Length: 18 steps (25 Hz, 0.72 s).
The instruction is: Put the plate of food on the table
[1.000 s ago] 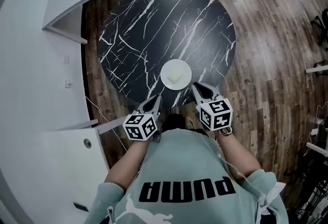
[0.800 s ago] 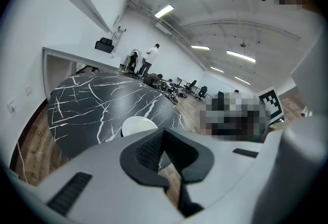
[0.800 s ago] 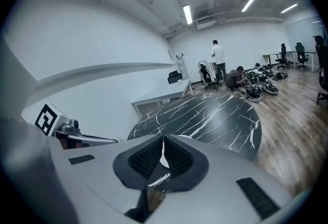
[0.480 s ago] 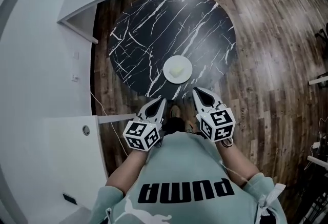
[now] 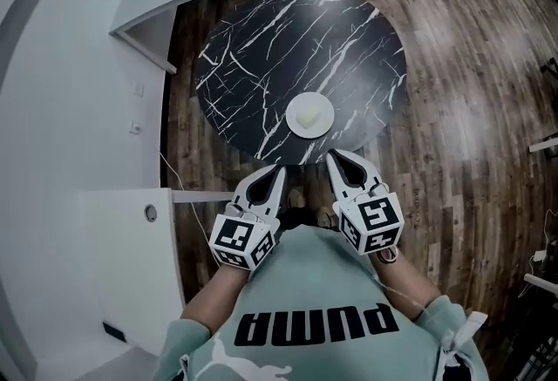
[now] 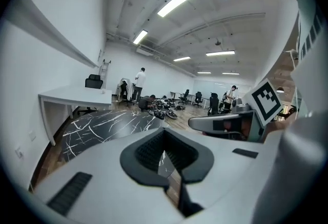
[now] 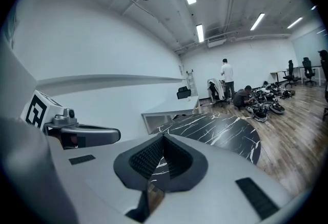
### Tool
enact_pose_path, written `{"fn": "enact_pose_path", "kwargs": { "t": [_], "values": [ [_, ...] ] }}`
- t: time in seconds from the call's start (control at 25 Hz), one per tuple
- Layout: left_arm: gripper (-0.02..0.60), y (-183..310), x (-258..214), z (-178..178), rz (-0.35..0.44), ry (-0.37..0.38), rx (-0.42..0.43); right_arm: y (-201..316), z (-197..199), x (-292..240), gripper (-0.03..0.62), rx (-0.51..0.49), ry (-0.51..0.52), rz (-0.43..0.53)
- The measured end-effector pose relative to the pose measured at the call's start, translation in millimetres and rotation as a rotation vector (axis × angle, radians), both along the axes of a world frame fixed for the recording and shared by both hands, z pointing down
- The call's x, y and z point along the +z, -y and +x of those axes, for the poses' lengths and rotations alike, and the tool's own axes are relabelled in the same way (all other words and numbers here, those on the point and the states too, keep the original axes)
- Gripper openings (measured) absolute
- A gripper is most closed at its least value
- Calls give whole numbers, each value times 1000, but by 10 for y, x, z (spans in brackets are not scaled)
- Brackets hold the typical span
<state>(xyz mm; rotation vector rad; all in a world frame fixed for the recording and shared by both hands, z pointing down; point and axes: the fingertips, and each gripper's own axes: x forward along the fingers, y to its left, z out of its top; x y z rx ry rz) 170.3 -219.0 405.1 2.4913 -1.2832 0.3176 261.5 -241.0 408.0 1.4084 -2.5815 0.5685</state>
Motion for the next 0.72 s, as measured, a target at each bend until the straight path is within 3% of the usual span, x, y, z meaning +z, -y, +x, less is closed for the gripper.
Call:
{"fn": "enact_pose_path", "kwargs": {
  "t": [0.36, 0.72],
  "values": [
    [6, -264, -266, -288, 89, 46, -22, -211, -330, -339, 11, -44, -29, 87],
    [6, -728, -363, -810, 98, 47, -47, -671, -820, -404, 11, -36, -41, 71]
  ]
}}
